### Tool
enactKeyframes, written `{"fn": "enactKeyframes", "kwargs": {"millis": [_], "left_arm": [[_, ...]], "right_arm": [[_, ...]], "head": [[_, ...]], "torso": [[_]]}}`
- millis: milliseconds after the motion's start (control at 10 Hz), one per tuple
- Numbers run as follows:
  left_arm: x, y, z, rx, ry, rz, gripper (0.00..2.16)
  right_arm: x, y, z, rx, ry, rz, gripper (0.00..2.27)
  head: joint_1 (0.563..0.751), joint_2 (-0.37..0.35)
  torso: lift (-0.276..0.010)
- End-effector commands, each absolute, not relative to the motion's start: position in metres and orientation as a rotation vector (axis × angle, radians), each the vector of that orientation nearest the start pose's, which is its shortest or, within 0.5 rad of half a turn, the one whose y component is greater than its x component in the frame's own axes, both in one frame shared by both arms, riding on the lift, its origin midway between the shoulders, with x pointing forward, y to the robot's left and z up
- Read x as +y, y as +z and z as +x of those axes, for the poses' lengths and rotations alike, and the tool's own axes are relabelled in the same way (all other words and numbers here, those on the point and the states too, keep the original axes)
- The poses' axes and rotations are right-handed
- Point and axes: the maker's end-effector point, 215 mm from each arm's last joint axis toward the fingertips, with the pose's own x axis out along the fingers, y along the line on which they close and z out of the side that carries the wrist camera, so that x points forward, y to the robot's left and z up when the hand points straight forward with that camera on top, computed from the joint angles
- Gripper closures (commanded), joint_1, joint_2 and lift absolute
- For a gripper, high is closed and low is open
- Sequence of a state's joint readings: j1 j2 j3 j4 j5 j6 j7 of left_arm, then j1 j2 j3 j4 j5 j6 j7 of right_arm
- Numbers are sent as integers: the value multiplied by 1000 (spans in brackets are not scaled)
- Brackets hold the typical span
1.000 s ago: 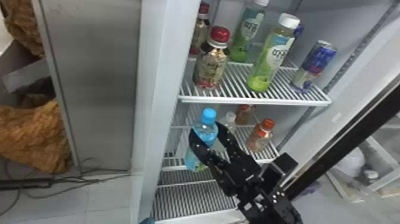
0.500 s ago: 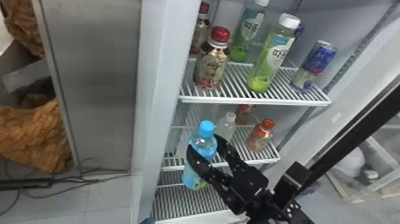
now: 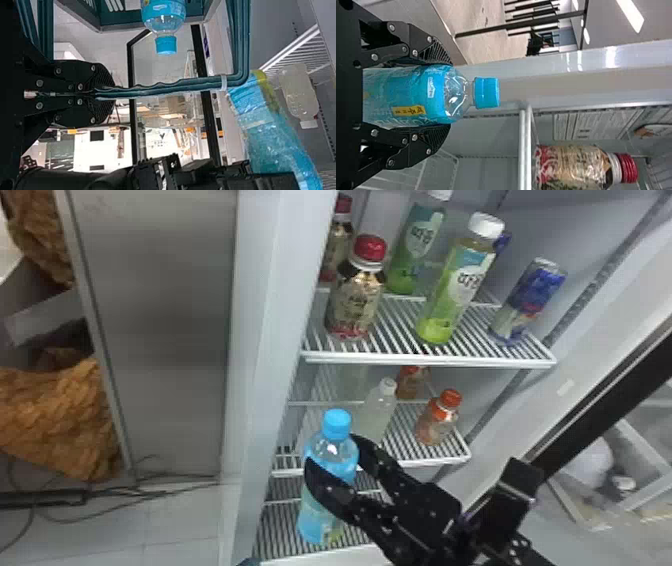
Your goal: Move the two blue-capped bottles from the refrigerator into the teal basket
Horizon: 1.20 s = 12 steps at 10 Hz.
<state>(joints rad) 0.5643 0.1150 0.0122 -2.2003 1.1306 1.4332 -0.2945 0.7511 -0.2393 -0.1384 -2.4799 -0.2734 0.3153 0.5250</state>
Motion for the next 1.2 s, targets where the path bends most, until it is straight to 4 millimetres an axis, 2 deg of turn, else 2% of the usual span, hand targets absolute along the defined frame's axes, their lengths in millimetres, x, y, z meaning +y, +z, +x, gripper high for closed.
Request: {"fn": "enactKeyframes", "kwargs": {"millis": [0,500,800,900,1100], "left_arm": [[-32,-394,159,1170,-1033,-979,1159],[-30,-396,159,1174,-1028,-973,1159],[-30,-397,159,1175,-1024,-972,1159],[-29,-397,159,1176,-1025,-969,1159],[-30,-397,158,1177,-1027,-968,1159]], "right_arm": [[-150,-280,333,203,645,42,648],[-151,-321,298,431,709,101,648],[-133,-305,278,483,769,116,648],[-129,-306,268,514,783,126,648],[-128,-325,247,630,800,163,648]], "head": [[695,-350],[695,-350],[695,-350],[695,-350],[695,-350]], "torso": [[-168],[-167],[-167],[-167],[-167]]}}
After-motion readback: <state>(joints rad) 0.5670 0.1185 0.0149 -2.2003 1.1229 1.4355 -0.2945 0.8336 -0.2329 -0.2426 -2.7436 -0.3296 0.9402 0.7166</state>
